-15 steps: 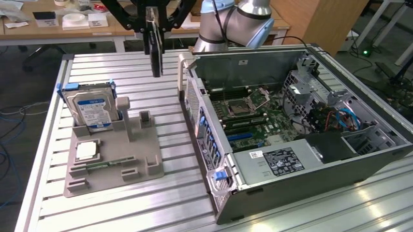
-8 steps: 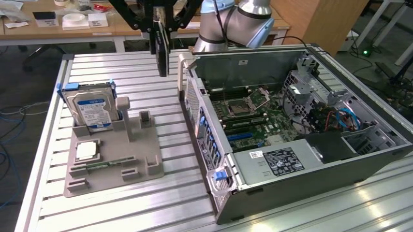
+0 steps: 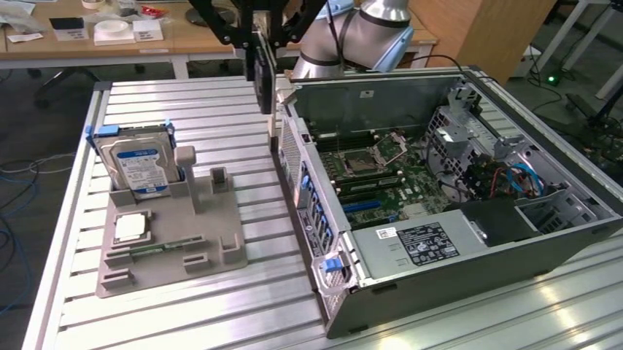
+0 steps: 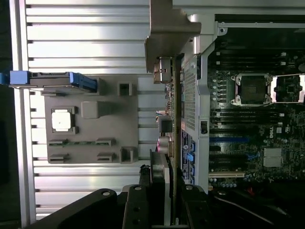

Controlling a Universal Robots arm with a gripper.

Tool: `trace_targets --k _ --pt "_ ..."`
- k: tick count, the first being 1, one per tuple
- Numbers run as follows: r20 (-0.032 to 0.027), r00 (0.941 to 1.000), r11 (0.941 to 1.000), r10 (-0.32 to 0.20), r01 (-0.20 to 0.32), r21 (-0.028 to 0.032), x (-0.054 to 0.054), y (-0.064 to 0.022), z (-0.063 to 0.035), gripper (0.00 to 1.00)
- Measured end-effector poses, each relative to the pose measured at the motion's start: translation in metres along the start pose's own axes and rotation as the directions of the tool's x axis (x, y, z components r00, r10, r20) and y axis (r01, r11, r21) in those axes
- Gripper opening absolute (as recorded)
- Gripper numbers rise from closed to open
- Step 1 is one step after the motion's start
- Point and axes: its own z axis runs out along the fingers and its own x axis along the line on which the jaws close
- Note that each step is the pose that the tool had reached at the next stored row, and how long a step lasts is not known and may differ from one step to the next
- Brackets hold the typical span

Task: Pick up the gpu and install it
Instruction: 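Pick up the gpu and move the gpu toward the slot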

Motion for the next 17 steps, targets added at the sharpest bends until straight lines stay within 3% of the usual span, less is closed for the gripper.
trace_targets --k 17 --pt "0.0001 1.0 1.0 0.0 0.0 -0.0001 -0.047 0.0011 0.0009 0.28"
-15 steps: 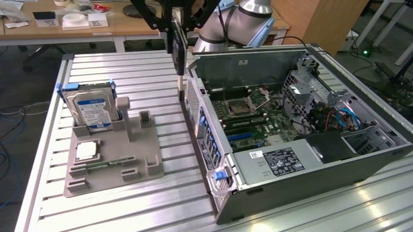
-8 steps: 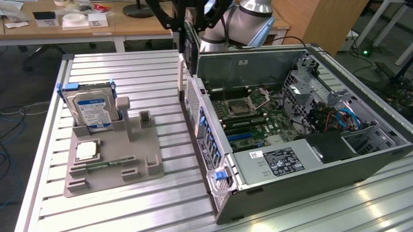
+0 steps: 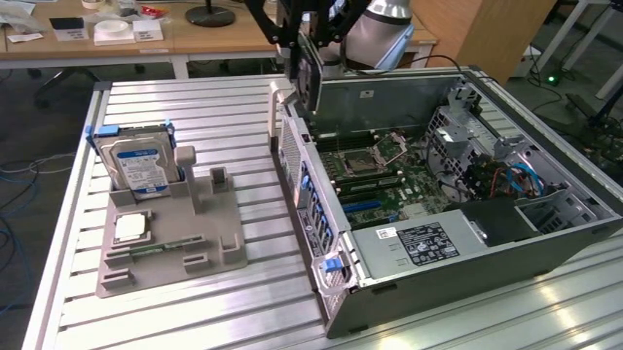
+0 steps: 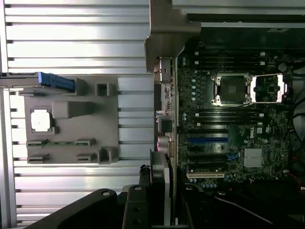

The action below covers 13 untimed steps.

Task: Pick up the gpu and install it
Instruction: 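Pick up the gpu and move the gpu toward the slot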

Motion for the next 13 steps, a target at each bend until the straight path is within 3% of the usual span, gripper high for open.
trace_targets --k 13 --pt "0.0001 1.0 1.0 0.0 0.0 0.0 -0.026 0.0006 0.0005 0.28"
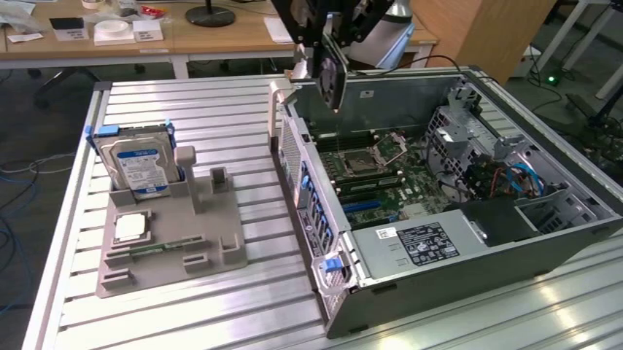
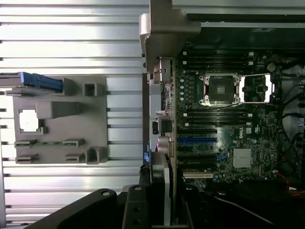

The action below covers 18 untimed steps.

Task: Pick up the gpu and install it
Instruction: 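Pick up the gpu and move the gpu toward the slot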

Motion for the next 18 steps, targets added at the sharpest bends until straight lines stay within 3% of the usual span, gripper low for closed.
trace_targets --k 18 --pt "-0.0001 0.9998 0.9998 -0.017 0.017 -0.0002 -0.048 0.0011 0.001 0.28"
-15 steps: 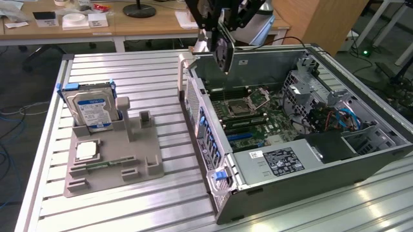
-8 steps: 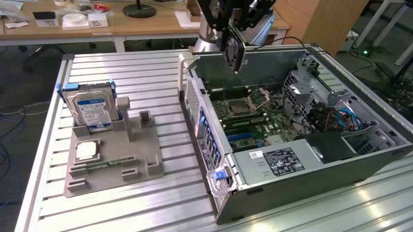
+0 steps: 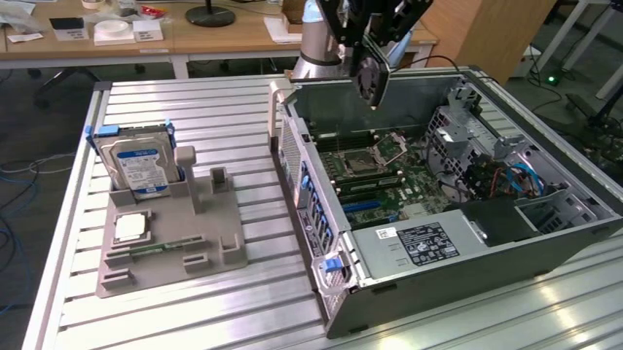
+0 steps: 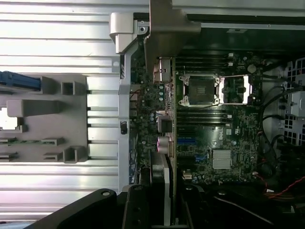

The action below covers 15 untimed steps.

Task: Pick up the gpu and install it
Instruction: 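Pick up the gpu and move the gpu toward the slot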

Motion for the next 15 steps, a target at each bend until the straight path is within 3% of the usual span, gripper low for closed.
trace_targets --k 15 --pt "-0.0002 0.9998 0.9998 -0.022 0.022 -0.0007 -0.033 0.0002 0.0003 0.28"
